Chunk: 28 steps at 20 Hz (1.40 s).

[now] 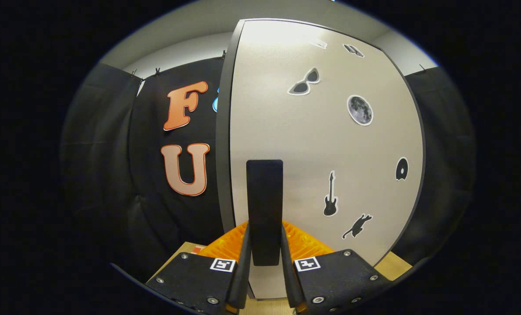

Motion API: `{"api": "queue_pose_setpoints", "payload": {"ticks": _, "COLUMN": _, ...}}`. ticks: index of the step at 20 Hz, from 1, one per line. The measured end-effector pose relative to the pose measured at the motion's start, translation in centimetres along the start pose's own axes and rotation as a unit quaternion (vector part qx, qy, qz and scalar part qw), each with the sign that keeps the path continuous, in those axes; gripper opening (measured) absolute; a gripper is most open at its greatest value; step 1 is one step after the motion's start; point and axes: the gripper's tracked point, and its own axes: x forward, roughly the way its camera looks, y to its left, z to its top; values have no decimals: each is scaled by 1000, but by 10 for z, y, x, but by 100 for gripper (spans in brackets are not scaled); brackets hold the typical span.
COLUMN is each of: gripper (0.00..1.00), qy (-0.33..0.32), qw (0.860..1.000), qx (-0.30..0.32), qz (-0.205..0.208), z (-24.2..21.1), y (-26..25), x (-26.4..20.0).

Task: Open the shoe cabinet door, grab the shoes and put them into the shoe cabinet, then close the shoe cabinet door.

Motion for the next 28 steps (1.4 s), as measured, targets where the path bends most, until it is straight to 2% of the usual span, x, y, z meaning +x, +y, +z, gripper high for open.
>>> {"api": "queue_pose_setpoints", "payload": {"ticks": 8, "gripper": 28, "qy": 4, "qw": 1000, "qx": 8, "qz": 17, "z": -3, "y": -10, "x": -46}}
{"api": "queue_pose_setpoints", "payload": {"ticks": 14, "gripper": 24, "qy": 3, "qw": 1000, "qx": 29, "qz": 0, "z": -6, "y": -36, "x": -90}}
{"api": "queue_pose_setpoints", "payload": {"ticks": 27, "gripper": 24, "qy": 7, "qw": 999, "qx": 44, "qz": -29, "z": -13, "y": -96, "x": -149}}
{"api": "queue_pose_setpoints", "payload": {"ticks": 28, "gripper": 20, "qy": 5, "qw": 998, "qx": 46, "qz": -33, "z": -13, "y": -103, "x": -155}}
